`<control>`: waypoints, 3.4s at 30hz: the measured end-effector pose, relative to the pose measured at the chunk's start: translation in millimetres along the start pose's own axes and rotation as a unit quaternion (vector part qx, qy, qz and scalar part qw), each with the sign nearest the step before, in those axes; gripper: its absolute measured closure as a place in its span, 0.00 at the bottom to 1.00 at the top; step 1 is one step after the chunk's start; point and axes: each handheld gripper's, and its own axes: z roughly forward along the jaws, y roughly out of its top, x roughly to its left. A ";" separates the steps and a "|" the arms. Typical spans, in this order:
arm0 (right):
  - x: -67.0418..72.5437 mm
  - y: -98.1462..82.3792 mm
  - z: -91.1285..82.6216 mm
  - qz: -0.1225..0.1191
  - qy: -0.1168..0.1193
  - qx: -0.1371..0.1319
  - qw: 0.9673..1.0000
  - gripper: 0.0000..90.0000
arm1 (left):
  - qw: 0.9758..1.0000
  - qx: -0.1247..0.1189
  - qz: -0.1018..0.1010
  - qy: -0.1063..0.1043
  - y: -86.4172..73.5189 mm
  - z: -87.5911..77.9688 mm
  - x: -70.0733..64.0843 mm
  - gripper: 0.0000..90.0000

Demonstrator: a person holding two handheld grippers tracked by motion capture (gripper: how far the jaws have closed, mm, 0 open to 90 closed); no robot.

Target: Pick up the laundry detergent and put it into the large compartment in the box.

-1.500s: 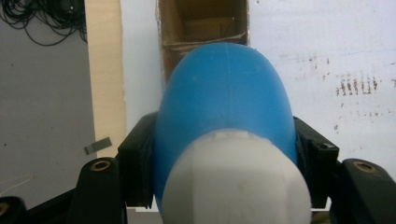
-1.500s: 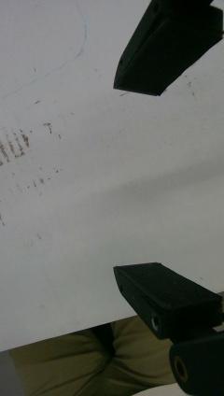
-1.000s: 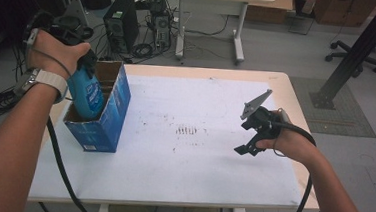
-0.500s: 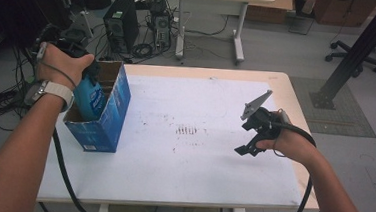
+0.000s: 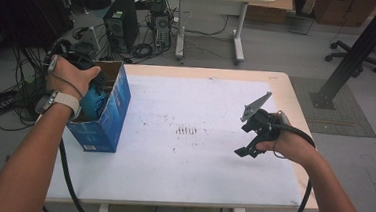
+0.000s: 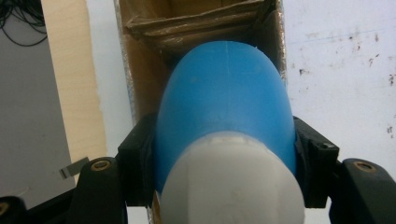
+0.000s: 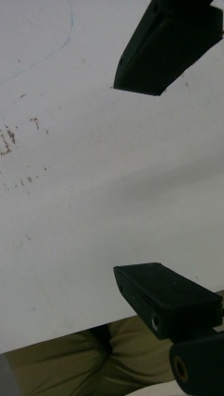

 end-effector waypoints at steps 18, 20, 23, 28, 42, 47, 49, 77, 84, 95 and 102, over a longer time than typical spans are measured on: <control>-1.9 -7.2 3.4 0.009 0.002 0.000 1.000 0.11 | 1.000 0.014 0.018 0.004 -2.2 34.6 -5.0 0.41; -1.6 -7.3 4.7 0.010 0.003 0.001 1.000 0.11 | 1.000 0.016 0.019 0.004 -2.2 38.0 -5.5 0.41; -1.7 -7.1 5.5 0.011 0.004 0.001 1.000 0.11 | 1.000 0.014 0.016 0.002 -2.1 39.6 -4.6 0.41; -1.6 -6.7 5.0 0.012 0.003 0.000 1.000 0.11 | 1.000 0.013 0.016 0.000 -2.0 40.0 -3.5 0.41; -2.1 -5.5 8.3 0.011 0.006 0.006 1.000 0.11 | 1.000 0.022 0.016 -0.004 -5.2 54.3 1.1 0.41; -3.1 -4.3 9.4 0.011 0.006 0.005 1.000 0.11 | 1.000 0.020 0.014 -0.006 -4.1 55.0 2.0 0.41; -3.4 -4.2 10.0 0.012 0.007 0.006 1.000 0.11 | 1.000 0.021 0.015 -0.006 -3.8 55.4 2.3 0.41; -1.1 -6.0 11.4 0.011 0.009 0.008 1.000 0.11 | 1.000 0.011 0.010 -0.010 -4.4 54.8 7.0 0.30; 0.0 -7.0 10.2 0.012 0.009 0.009 1.000 0.11 | 1.000 0.012 0.010 -0.011 -5.0 53.9 7.9 0.27; 0.5 -6.5 9.4 0.012 0.008 0.007 1.000 0.11 | 1.000 0.007 0.012 -0.009 -5.3 52.2 9.0 0.24; 1.1 -5.9 9.8 0.012 0.009 0.007 1.000 0.11 | 1.000 0.001 0.013 -0.012 -5.7 49.8 10.2 0.23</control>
